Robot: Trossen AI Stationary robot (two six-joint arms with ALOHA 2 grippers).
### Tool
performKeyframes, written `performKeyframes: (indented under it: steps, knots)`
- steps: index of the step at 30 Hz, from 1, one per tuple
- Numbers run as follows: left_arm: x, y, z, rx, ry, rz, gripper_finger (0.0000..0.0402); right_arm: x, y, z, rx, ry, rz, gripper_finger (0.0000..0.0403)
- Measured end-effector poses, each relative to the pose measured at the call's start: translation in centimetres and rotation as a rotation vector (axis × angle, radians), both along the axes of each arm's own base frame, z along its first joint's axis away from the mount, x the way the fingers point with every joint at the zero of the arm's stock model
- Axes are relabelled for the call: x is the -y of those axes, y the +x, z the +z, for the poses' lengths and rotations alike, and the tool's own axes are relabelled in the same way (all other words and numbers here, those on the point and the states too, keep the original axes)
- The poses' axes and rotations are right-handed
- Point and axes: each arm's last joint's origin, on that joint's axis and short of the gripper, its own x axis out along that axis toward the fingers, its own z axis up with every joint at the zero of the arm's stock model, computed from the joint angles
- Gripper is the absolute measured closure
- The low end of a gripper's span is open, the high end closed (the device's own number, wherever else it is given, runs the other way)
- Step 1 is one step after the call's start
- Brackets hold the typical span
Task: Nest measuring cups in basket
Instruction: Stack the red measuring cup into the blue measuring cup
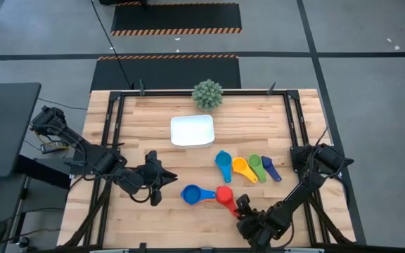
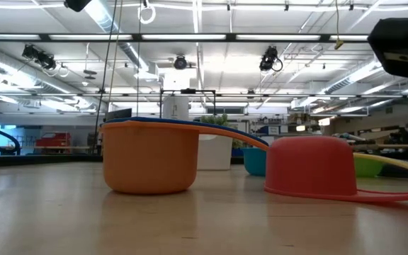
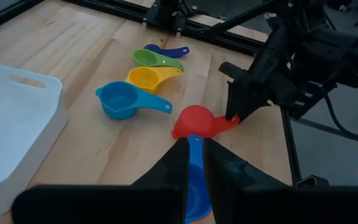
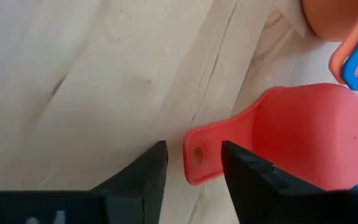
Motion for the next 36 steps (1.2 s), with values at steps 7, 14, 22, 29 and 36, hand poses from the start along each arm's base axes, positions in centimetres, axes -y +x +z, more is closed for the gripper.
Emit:
performKeyframes:
  steps: [7, 14, 22, 29, 36]
  knots:
    - [0.0, 0.0, 0.0, -0.001, 0.002, 0.0, 0.0351, 0.0, 0.0, -0.1, -0.006, 0.004, 0.001, 0.0289]
    - [0.0, 0.0, 0.0, -0.001, 0.002, 0.0, 0.0351, 0.1, 0.0, -0.1, -0.003, -0.012, -0.003, 0.0347]
    - [0.0, 0.0, 0.0, -0.001, 0.002, 0.0, 0.0351, 0.0, 0.2, 0.4, -0.001, -0.016, -0.019, 0.0388]
    - [0.6, 0.4, 0.8, 0.06, -0.086, -0.107, 0.0351, -0.6, 0.5, 3.4, -0.021, 0.073, -0.092, 0.0392]
    - [1.0, 0.6, 1.3, 0.104, -0.119, -0.178, 0.034, 0.0, 0.3, 8.5, 0.045, 0.257, -0.266, 0.0393]
